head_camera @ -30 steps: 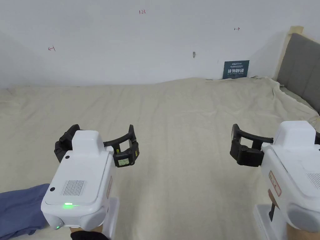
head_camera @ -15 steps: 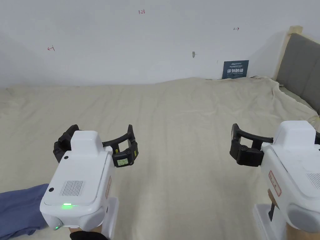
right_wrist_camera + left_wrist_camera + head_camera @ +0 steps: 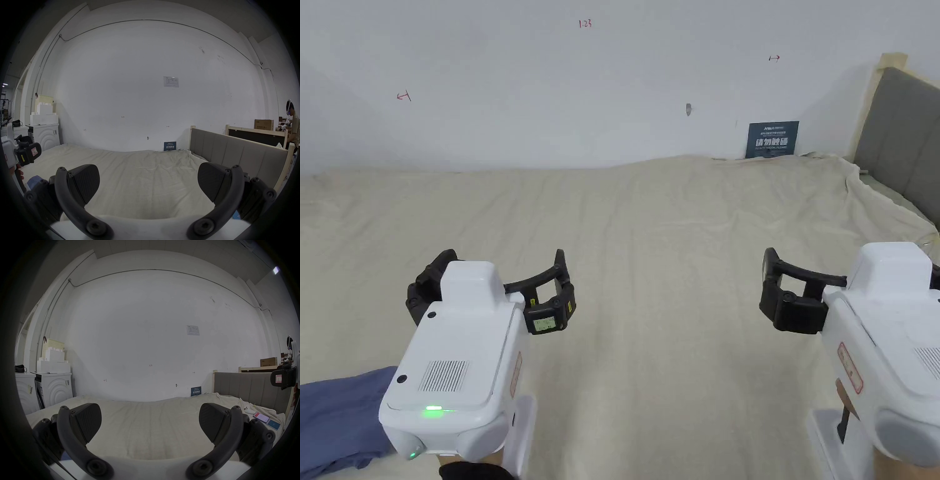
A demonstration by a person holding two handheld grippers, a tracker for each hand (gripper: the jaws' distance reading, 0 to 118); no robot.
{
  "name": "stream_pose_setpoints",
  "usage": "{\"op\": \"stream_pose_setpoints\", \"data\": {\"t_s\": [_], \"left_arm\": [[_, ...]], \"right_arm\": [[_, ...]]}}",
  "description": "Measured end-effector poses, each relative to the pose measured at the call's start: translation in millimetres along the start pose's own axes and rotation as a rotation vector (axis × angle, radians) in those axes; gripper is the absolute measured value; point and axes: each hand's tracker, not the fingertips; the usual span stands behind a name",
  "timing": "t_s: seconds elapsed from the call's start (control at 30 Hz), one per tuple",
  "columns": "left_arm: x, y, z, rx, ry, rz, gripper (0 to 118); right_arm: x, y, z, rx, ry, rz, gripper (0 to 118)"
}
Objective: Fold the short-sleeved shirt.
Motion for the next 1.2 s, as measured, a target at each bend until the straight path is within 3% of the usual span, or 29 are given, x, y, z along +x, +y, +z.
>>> {"op": "stream_pose_setpoints", "data": {"t_s": [1.07,1.2], "left_arm": [[-3.5,1.6,-0.8,-0.003,-0.002,-0.007,118],[-4.6,1.0,-0.7,-0.007,-0.008,-0.002,118]], "right_arm": [[-6.3,5.7,0.4,-0.019,-0.029,0.014,118],[-3.3,8.2,-2.8,-0.086,-0.034,-0.041,118]]}}
